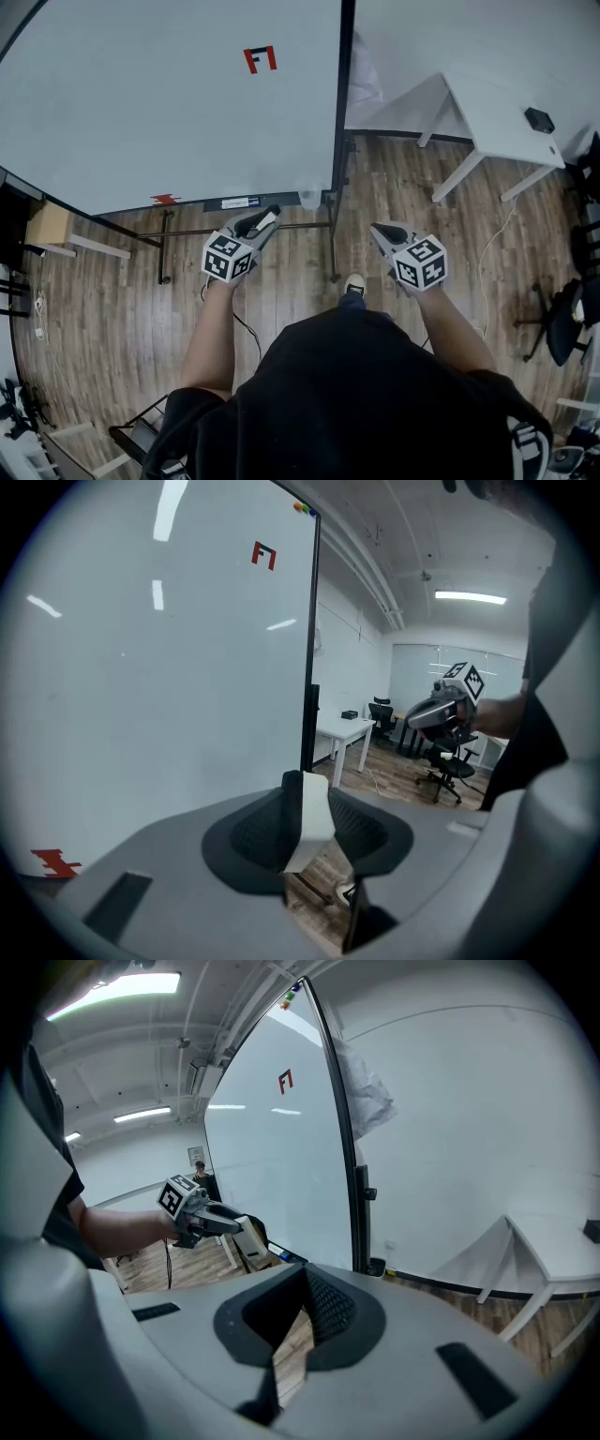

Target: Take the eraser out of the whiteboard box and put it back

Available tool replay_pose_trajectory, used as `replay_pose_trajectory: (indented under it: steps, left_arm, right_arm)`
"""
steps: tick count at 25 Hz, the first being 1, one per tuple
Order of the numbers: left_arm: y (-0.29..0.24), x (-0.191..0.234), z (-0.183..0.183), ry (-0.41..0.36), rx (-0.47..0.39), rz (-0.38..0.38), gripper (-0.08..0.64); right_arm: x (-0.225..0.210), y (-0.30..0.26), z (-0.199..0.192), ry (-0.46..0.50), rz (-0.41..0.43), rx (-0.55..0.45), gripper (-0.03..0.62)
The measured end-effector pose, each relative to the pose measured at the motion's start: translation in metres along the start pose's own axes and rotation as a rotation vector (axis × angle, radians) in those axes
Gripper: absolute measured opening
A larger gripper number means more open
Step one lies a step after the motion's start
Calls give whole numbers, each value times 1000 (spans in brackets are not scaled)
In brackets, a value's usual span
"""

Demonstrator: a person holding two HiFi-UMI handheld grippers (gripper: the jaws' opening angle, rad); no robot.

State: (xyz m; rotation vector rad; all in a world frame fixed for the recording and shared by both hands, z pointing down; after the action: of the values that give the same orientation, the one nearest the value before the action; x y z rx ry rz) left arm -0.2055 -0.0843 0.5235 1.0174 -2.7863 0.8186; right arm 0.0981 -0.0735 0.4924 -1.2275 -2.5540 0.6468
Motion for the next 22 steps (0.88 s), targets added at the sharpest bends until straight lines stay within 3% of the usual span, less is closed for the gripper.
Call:
replay_pose_trajectory:
  steps: [22]
  left_arm:
    - [-53, -2, 44, -32, -30, -46, 153]
  right_arm:
    - [-31, -4, -16, -52, -6, 31, -5]
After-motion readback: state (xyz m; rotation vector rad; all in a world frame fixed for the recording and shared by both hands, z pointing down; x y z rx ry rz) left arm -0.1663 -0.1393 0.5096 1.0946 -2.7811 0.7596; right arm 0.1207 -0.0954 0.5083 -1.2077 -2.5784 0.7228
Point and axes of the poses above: the fingertips, and each gripper's own axes: y backward along the fingers, x to its left, z out of its top, the point moved 5 cm from there along y, backward along the fingers, and after that the axes turned 10 degrees about y, right-handed, at the moved point
